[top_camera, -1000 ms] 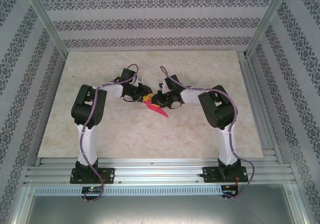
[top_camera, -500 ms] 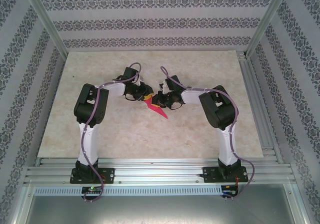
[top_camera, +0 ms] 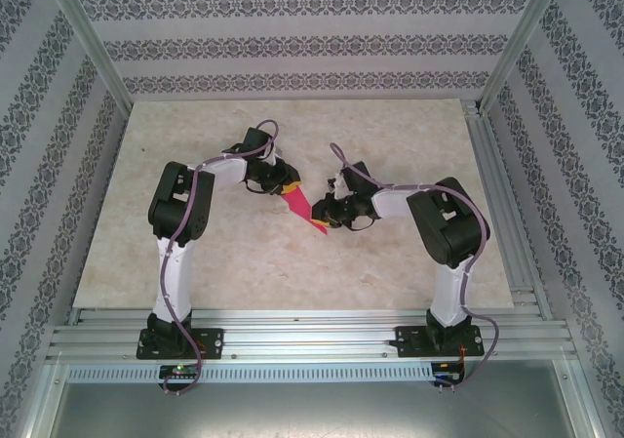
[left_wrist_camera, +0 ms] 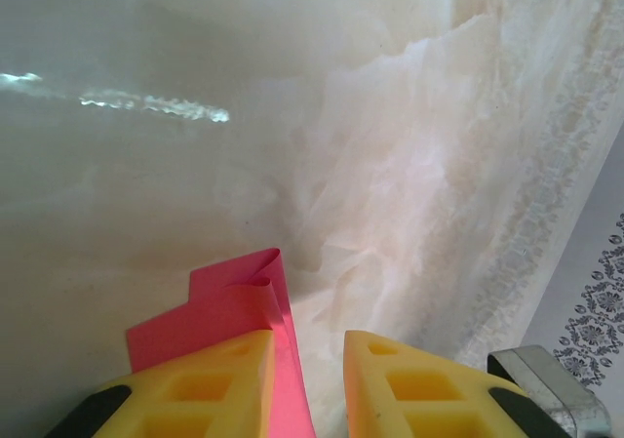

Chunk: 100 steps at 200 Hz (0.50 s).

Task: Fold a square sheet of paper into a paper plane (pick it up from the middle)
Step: Fold the wing for the fifth time at the center of the table.

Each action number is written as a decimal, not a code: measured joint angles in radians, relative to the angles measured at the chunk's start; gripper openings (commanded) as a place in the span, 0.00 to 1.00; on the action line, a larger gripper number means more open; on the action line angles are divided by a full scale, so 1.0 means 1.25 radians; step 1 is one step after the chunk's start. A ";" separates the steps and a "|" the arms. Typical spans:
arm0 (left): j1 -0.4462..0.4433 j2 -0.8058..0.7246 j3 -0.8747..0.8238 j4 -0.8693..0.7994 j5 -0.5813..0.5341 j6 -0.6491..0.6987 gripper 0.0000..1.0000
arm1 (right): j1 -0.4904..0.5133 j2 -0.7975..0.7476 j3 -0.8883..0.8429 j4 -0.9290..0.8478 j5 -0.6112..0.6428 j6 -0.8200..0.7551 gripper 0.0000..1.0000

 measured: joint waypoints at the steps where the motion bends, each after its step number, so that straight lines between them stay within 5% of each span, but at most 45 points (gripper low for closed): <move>1: 0.000 0.000 0.000 0.000 0.000 0.001 0.28 | 0.000 -0.001 -0.001 -0.001 0.000 0.000 0.21; 45: 0.001 0.013 0.026 -0.026 0.012 0.010 0.29 | -0.002 -0.051 -0.064 -0.003 0.006 -0.015 0.21; 100: 0.001 0.050 0.098 -0.049 0.013 0.013 0.34 | -0.002 -0.142 -0.074 -0.181 0.058 -0.078 0.20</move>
